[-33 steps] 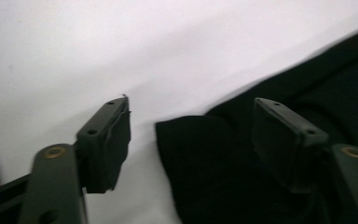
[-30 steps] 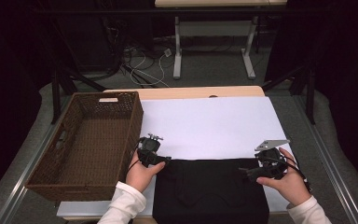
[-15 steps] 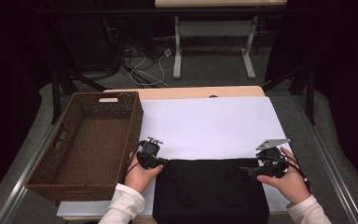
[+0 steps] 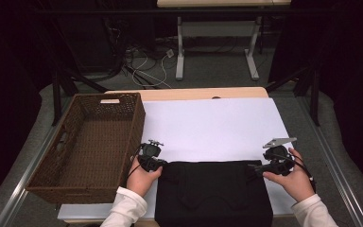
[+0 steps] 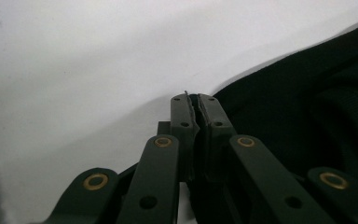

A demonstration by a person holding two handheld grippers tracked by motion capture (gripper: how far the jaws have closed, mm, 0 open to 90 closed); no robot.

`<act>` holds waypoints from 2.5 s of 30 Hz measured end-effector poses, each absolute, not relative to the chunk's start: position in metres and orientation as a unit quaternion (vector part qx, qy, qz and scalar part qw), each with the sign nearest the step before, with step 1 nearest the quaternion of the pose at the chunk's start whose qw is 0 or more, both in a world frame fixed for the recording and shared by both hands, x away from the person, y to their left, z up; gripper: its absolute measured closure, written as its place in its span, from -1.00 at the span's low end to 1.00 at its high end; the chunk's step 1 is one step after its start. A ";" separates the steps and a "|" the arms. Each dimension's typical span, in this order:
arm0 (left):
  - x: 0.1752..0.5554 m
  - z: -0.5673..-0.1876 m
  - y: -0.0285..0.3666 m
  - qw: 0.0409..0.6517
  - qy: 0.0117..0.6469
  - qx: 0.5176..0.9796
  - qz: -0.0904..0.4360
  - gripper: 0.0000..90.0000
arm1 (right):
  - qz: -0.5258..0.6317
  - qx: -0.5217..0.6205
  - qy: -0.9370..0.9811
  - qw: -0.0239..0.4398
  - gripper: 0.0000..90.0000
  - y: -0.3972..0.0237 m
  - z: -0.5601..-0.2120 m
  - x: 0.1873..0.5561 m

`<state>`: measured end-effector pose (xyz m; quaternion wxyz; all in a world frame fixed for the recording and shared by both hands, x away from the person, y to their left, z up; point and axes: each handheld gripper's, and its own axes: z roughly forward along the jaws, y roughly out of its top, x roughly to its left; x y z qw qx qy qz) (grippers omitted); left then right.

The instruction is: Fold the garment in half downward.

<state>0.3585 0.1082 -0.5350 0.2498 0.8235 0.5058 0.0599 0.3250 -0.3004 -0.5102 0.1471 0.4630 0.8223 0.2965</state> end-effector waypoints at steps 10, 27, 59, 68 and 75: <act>0.355 -0.528 0.113 0.267 0.506 0.818 0.058 0.92 | 0.276 0.485 0.817 0.142 -0.04 -0.311 -0.521 0.346; 0.357 -0.530 0.115 0.270 0.506 0.818 0.047 0.92 | 0.265 0.498 0.819 0.104 0.36 -0.311 -0.539 0.353; 0.356 -0.501 0.103 0.265 0.470 0.838 0.082 0.94 | 0.218 0.429 0.857 0.184 0.93 -0.288 -0.504 0.334; 0.368 -0.482 0.097 0.260 0.451 0.848 0.099 0.96 | 0.208 0.410 0.865 0.204 0.94 -0.285 -0.486 0.340; 0.382 -0.468 0.095 0.264 0.449 0.846 0.115 0.96 | 0.200 0.405 0.865 0.219 0.95 -0.285 -0.472 0.352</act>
